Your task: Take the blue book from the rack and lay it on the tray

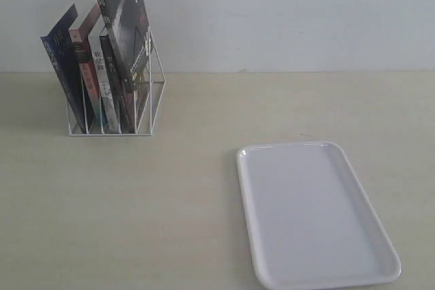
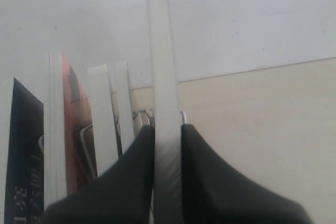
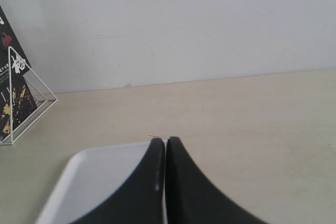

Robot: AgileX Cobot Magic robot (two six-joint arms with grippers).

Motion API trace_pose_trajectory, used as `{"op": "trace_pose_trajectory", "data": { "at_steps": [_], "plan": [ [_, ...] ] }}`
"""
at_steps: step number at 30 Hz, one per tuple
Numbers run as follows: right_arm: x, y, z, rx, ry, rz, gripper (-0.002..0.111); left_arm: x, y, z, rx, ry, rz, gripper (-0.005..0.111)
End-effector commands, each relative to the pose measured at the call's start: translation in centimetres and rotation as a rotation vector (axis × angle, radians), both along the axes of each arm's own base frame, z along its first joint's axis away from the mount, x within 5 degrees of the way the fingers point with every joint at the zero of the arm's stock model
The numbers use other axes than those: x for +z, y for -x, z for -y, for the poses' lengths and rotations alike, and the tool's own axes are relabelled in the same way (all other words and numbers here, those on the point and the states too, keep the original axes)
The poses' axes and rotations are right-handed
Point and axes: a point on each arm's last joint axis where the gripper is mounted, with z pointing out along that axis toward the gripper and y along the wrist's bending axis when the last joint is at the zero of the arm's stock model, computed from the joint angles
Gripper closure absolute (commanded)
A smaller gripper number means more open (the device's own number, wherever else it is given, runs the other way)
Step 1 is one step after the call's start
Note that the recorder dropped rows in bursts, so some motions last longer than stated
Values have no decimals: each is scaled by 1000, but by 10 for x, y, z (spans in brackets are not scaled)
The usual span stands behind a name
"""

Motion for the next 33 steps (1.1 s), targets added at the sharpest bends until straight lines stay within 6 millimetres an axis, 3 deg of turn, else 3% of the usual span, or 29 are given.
{"op": "trace_pose_trajectory", "data": {
  "at_steps": [1, 7, 18, 33],
  "plan": [
    [1, 0, 0, -3, 2, 14, 108, 23, 8, -2, -2, 26, 71, 102],
    [1, 0, 0, -3, 2, 14, 108, 26, 9, -2, -3, 36, 76, 102],
    [1, 0, 0, -3, 3, 14, 108, 10, -1, 4, -9, 66, 50, 102],
    [1, 0, 0, -3, 3, 14, 108, -37, -25, 12, -12, 41, -11, 102]
  ]
}}
